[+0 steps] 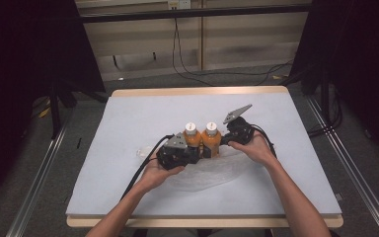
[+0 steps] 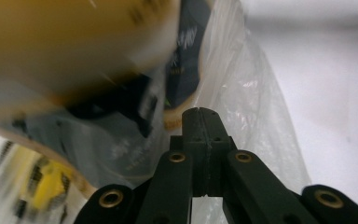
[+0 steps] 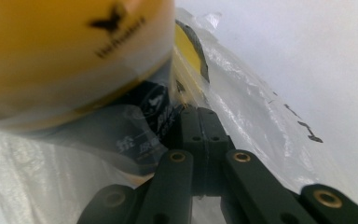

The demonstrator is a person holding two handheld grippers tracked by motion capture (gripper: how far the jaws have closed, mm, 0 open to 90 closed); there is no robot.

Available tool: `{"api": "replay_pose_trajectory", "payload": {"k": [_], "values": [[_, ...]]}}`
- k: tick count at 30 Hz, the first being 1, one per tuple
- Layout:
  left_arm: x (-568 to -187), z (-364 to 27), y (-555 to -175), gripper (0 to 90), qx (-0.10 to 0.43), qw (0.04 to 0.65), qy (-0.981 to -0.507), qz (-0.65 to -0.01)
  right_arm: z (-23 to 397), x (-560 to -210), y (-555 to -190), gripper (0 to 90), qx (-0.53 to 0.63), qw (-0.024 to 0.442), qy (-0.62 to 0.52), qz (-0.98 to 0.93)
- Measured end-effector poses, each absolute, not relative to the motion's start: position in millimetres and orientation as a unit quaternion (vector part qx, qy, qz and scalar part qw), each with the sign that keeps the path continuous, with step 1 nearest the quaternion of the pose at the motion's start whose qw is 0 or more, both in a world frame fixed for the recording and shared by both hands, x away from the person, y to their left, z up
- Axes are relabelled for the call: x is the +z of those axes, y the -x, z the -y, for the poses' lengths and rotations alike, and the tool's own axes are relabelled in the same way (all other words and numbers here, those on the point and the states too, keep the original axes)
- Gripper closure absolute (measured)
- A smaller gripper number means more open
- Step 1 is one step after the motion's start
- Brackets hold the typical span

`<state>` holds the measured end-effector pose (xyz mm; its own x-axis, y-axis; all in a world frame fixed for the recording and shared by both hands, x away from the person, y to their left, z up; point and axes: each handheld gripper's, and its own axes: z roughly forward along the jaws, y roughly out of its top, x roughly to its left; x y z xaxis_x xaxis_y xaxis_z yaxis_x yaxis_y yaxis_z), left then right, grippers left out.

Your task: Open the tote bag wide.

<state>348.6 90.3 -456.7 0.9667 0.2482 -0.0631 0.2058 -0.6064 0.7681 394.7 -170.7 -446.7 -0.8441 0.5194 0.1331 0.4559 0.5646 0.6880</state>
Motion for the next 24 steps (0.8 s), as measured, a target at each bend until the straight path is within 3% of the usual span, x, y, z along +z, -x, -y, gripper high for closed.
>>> {"api": "replay_pose_trajectory", "payload": {"k": [13, 24], "values": [[-478.3, -79.3, -335.1, 90.0, 0.021, 0.370, -0.923, -0.104, 161.2, -473.0, -408.3, 90.0, 0.352, 0.025, -0.297, -0.887], [-481.1, -76.6, -326.3, 90.0, 0.000, 0.388, -0.917, -0.098, 150.1, -482.6, -424.5, 90.0, 0.369, 0.014, -0.309, -0.876]]}}
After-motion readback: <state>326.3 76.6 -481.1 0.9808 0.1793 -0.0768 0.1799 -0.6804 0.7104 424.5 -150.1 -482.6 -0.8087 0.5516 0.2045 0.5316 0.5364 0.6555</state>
